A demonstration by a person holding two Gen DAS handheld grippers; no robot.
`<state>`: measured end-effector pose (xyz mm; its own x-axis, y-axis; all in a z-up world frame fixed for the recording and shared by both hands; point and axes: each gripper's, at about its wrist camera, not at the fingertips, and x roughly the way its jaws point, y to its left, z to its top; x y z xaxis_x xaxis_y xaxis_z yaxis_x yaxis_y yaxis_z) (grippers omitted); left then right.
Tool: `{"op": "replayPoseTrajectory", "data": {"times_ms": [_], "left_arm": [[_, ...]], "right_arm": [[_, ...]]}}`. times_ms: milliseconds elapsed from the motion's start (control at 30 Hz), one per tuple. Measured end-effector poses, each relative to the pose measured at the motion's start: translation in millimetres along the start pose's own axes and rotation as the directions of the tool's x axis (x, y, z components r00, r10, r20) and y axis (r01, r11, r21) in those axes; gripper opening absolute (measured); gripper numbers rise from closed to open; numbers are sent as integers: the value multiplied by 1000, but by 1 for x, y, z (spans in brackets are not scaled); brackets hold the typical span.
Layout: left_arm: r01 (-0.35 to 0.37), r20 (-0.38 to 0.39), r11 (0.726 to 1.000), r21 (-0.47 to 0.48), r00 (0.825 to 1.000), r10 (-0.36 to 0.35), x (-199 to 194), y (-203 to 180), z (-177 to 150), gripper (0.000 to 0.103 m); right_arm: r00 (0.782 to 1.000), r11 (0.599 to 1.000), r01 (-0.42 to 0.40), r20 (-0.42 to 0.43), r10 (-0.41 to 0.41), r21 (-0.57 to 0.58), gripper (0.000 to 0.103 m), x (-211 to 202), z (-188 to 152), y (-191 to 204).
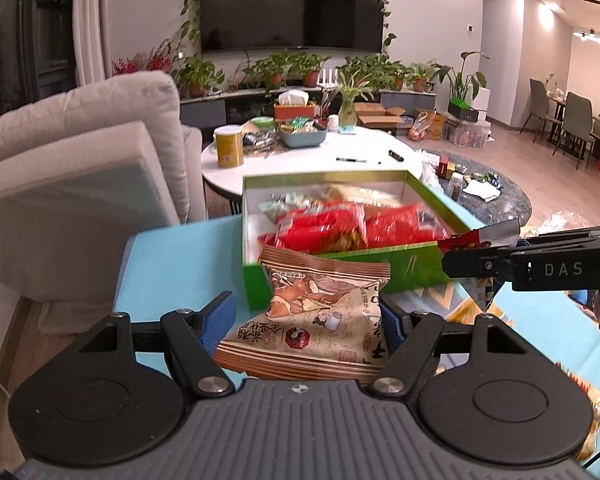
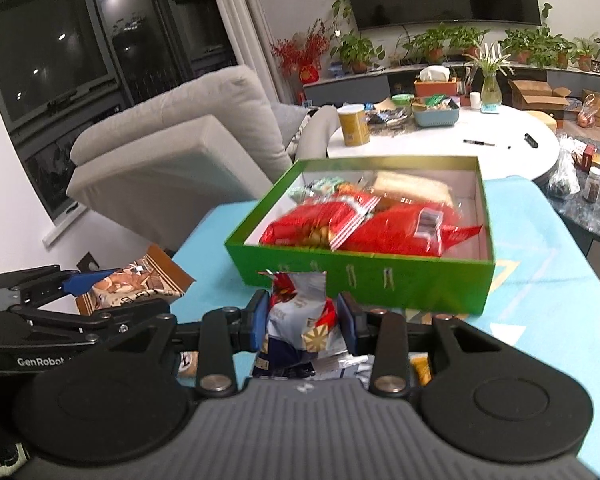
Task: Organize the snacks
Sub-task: 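Grasp the red-white-blue patterned packet with the right tool while the left tool holds the brown packet, then carry both packets into the green box and open both tools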
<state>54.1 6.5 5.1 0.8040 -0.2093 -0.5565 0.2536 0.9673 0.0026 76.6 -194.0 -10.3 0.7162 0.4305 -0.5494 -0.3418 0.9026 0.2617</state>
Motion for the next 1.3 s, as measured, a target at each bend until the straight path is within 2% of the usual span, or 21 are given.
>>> {"op": "replayPoseTrajectory", "data": {"times_ms": [233, 467, 767, 1100, 1300], "left_arm": [[0, 31, 1000, 14, 1000, -1, 19, -9, 31, 70], [13, 39, 1000, 14, 999, -14, 57, -16, 66, 70], [49, 16, 998, 34, 999, -50, 112, -32, 98, 70], [75, -43, 996, 43, 996, -73, 167, -45, 105, 70], [100, -81, 993, 67, 992, -94, 187, -56, 96, 70]], "right_arm": [[998, 1000, -5, 55, 4, 30, 82, 2, 28, -22], [996, 999, 37, 79, -40, 39, 82, 20, 57, -45], [993, 991, 101, 58, -106, 83, 82, 54, 89, -85], [994, 984, 104, 31, -110, 145, 82, 84, 98, -111], [995, 979, 97, -3, -98, 177, 82, 101, 92, -114]]}}
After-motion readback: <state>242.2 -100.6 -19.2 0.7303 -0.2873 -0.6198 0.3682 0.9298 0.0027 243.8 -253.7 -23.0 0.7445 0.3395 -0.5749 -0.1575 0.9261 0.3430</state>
